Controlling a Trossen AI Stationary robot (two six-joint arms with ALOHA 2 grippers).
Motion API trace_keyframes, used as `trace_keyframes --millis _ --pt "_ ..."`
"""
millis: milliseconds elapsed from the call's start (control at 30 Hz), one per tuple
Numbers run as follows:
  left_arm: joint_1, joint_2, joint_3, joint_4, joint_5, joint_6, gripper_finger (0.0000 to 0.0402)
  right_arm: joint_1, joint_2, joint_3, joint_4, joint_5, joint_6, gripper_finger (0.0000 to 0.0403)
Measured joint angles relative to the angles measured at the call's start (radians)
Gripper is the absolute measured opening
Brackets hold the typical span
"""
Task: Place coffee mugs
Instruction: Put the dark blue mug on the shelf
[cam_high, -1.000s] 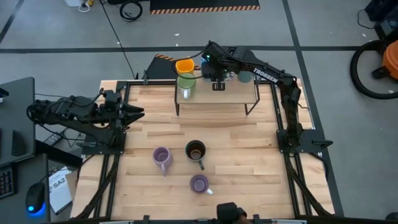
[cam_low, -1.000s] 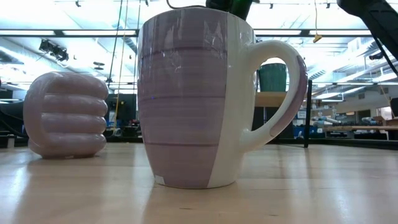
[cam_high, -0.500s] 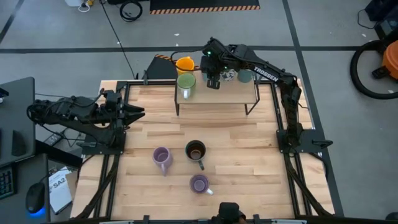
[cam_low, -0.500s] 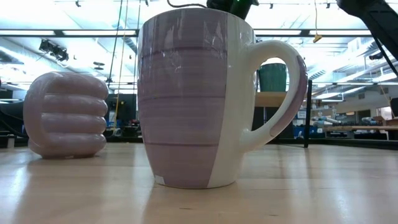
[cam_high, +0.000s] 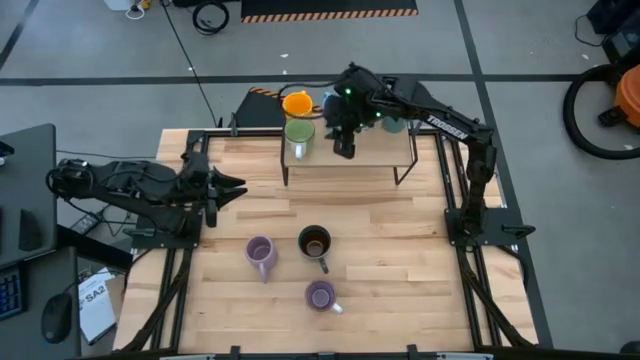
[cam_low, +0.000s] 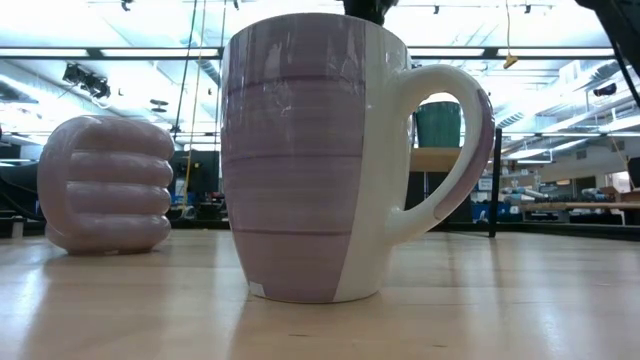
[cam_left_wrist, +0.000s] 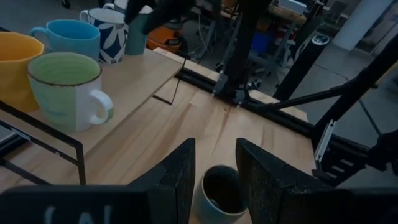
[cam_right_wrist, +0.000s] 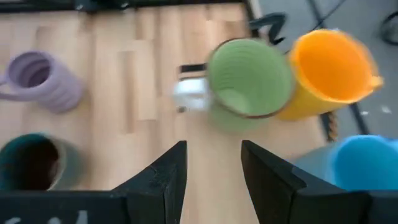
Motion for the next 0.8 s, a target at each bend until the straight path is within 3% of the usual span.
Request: trace_keyframes --millis 333,800 --pt "0.0 0.023 0.0 0.005 0.0 -0.014 0.0121 0.132 0.0 0.0 -0.109 0.083 0.069 0.0158" --pt "0.0 0.023 0.0 0.005 0.0 -0.052 0.0121 0.316 0.009 -0.001 -0.089 0.063 0.223 0.0158"
